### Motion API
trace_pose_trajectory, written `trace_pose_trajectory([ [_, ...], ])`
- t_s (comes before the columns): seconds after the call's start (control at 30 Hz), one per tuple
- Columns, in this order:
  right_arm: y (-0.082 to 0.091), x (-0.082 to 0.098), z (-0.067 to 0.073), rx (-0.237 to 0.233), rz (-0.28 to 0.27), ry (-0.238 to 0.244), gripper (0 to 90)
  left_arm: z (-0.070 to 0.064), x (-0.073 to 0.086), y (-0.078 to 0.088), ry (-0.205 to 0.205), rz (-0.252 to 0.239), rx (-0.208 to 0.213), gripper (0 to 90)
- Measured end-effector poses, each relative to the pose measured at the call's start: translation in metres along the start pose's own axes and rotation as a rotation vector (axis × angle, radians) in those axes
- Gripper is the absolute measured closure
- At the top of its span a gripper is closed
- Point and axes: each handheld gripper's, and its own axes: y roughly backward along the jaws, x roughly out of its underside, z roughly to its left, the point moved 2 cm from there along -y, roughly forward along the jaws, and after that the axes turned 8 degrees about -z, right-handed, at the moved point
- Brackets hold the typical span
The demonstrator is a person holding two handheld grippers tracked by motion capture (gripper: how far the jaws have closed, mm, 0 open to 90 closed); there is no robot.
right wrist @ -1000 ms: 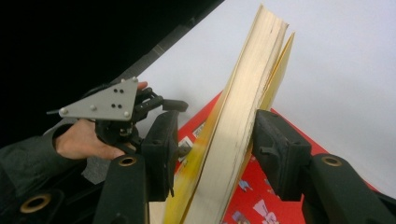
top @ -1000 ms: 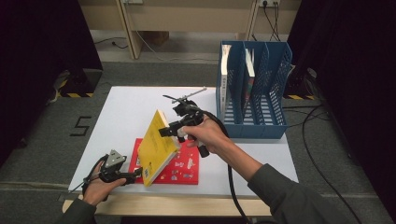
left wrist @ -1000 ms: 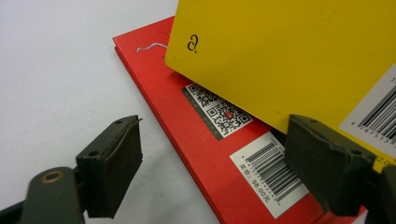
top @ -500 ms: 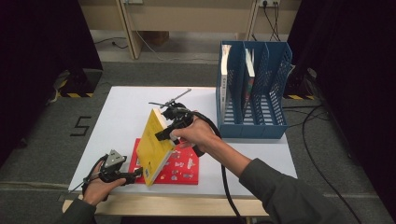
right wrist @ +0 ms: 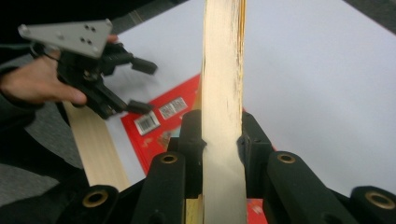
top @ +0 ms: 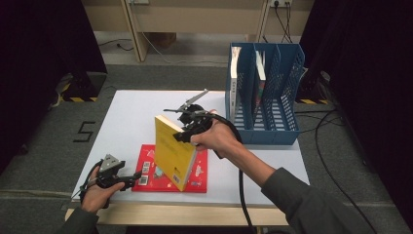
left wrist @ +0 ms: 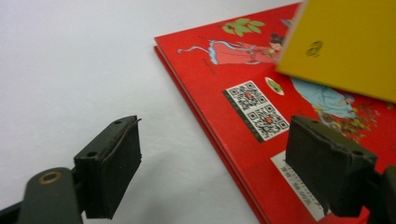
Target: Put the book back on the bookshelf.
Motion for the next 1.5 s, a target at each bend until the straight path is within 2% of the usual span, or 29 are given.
trace_pose_trajectory([
  [0.03, 0.005, 0.002, -0.001, 0.018, 0.007, -0.017, 75.5, 0.001, 0.000, 0.000, 0.001, -0.003, -0.002, 17.5],
  [0.17, 0.023, 0.008, -0.011, 0.072, 0.033, 0.006, 75.6, 0.001, 0.000, 0.000, 0.001, 0.001, -0.003, 17.5],
  [0.4, 0.059, 0.025, -0.029, 0.170, 0.062, -0.016, 75.6, 0.005, 0.000, 0.001, 0.002, -0.001, -0.015, 17.5],
  [0.6, 0.096, 0.040, -0.042, 0.245, 0.064, -0.056, 75.5, 0.009, 0.000, 0.002, 0.007, 0.001, -0.030, 17.5],
  [0.77, 0.115, 0.059, -0.052, 0.288, 0.079, -0.092, 75.5, 0.013, 0.001, 0.001, 0.009, 0.008, -0.051, 17.5],
  [1.0, 0.121, 0.082, -0.061, 0.307, 0.106, -0.138, 75.4, 0.021, 0.002, 0.002, 0.019, 0.022, -0.091, 17.5],
  [1.37, 0.120, 0.081, -0.065, 0.287, 0.119, -0.171, 74.2, 0.021, 0.004, 0.000, 0.009, 0.034, -0.084, 17.5],
  [1.4, 0.120, 0.081, -0.065, 0.286, 0.118, -0.189, 74.0, 0.021, 0.004, 0.000, 0.009, 0.034, -0.083, 17.5],
  [1.5, 0.120, 0.081, -0.066, 0.279, 0.130, -0.204, 73.0, 0.020, 0.005, -0.001, 0.004, 0.041, -0.080, 17.5],
])
